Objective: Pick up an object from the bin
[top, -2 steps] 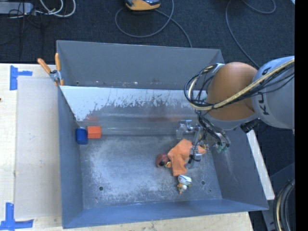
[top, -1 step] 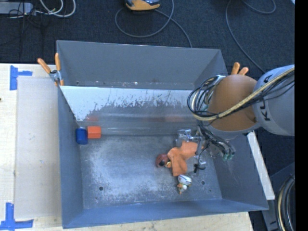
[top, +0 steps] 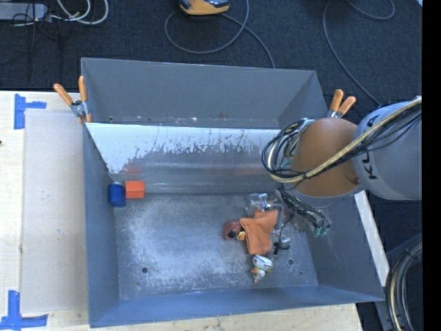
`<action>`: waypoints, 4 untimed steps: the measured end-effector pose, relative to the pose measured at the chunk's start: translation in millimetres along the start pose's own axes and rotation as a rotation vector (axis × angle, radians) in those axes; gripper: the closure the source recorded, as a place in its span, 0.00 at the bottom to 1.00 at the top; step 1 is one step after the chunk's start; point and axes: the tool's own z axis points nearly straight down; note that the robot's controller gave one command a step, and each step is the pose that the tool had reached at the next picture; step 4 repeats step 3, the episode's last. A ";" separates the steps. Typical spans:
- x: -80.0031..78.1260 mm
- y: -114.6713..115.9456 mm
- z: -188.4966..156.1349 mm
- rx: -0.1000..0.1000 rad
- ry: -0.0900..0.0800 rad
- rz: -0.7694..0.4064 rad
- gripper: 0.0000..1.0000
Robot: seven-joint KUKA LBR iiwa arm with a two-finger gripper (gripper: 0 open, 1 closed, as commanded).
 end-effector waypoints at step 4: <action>-33.0 8.0 -179.5 0.003 -0.009 -0.022 1.00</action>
Offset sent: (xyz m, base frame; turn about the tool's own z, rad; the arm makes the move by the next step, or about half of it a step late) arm 0.0000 0.0000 0.0000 0.0000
